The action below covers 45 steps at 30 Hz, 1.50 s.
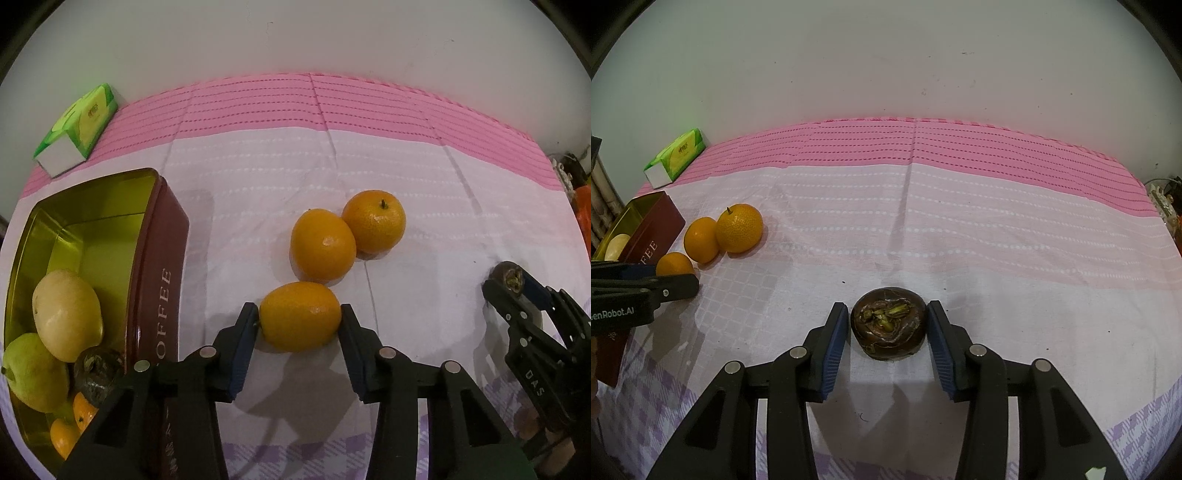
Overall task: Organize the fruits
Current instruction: 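Move the left gripper to an orange and close on it, then carry the orange into the tin box and open the left gripper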
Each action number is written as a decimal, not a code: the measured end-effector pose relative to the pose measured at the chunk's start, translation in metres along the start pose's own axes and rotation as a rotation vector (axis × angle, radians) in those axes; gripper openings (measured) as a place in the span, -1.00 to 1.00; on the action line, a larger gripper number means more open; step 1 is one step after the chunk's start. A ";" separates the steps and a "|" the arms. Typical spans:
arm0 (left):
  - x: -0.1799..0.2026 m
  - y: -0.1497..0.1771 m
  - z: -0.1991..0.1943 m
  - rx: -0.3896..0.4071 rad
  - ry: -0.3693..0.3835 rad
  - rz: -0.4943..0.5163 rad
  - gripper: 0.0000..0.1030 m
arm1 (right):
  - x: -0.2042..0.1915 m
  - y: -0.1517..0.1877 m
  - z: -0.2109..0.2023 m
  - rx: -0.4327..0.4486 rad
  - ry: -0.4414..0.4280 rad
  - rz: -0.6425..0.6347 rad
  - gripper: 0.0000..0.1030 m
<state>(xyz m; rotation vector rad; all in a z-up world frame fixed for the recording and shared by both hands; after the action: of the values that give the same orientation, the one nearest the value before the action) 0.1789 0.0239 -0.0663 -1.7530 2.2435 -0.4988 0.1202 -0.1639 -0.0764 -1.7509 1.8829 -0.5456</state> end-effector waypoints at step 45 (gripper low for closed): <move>0.017 0.050 -0.079 0.114 0.017 0.091 -0.15 | -0.001 0.000 0.001 -0.001 0.011 -0.008 -0.18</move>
<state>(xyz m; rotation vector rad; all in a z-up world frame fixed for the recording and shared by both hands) 0.0993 0.0270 -0.0151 -1.5896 2.2463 -0.6113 0.1205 -0.1627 -0.0771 -1.7605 1.8849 -0.5590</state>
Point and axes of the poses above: each gripper's, at about its wrist camera, not at the fingertips, and z roughly the way its jaws point, x to its right, y to its underside, the point moved 1 cm from there along z, roughly the way its jaws point, and after that the axes turned 8 degrees about z, right-handed, at the moved point
